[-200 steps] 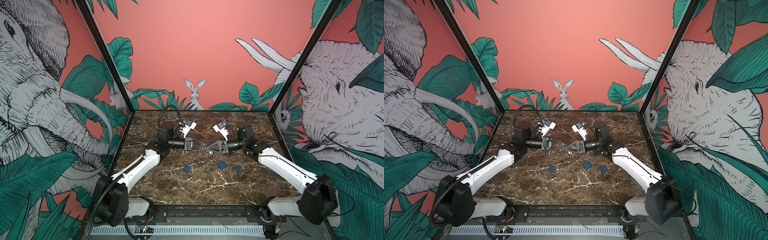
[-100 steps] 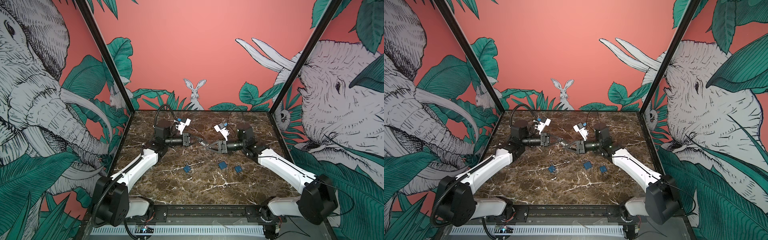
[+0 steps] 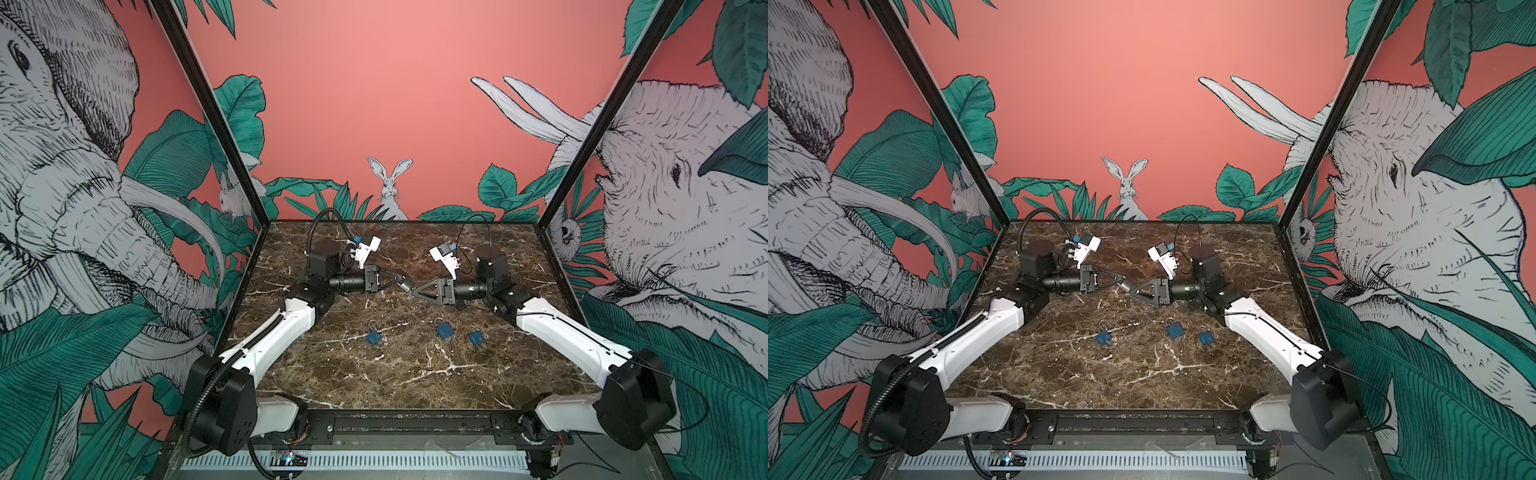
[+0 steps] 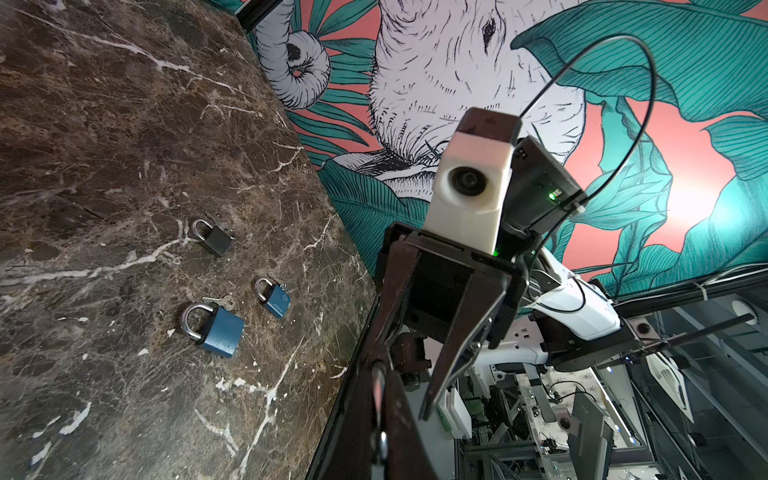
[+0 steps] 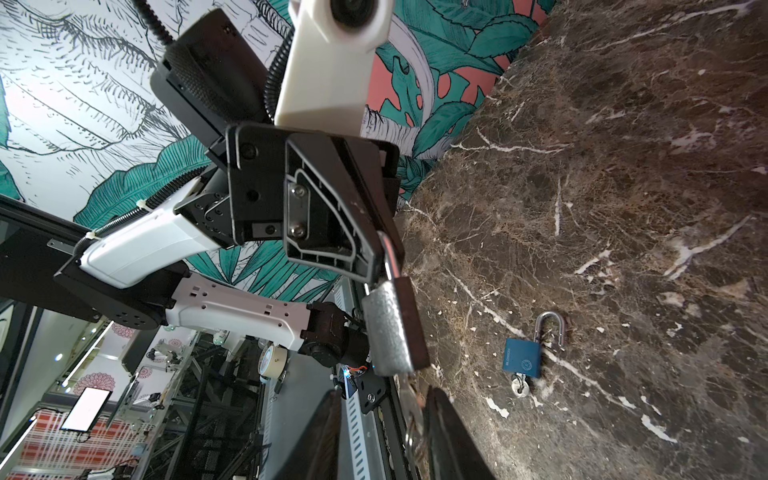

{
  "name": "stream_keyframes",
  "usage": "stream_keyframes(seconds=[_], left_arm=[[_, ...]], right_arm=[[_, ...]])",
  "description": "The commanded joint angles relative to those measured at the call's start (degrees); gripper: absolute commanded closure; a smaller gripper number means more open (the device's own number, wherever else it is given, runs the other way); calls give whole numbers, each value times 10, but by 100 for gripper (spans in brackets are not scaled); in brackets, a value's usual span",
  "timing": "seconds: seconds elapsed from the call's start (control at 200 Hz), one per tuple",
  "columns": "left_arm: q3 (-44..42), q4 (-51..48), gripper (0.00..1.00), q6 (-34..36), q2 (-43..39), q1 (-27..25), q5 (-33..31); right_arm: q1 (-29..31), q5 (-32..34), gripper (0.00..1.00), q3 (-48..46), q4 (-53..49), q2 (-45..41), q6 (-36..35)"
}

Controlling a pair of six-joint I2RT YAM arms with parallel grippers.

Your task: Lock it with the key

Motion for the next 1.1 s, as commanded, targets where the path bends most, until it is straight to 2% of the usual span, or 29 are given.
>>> stream_keyframes(seconds=[0.0, 0.135, 0.66, 0.745, 0.83, 1.095], left_arm=[[6, 19, 100, -4, -27, 2, 9], [5, 19, 100, -3, -27, 2, 7], [-1, 35, 100, -13, -22, 2, 4], [0, 36, 100, -13, -23, 2, -1], [0, 36, 100, -13, -23, 3, -11], [-7, 61, 100, -32, -28, 24, -19]], right_arm=[[-5, -2, 75, 13, 34, -2, 4], [-4, -8, 86, 15, 36, 1, 7], [-4, -22, 85, 14, 58, 17, 27], [-4, -26, 88, 13, 59, 18, 28], [-4, -26, 100, 9, 60, 16, 28], [-6, -22, 100, -8, 62, 4, 26]])
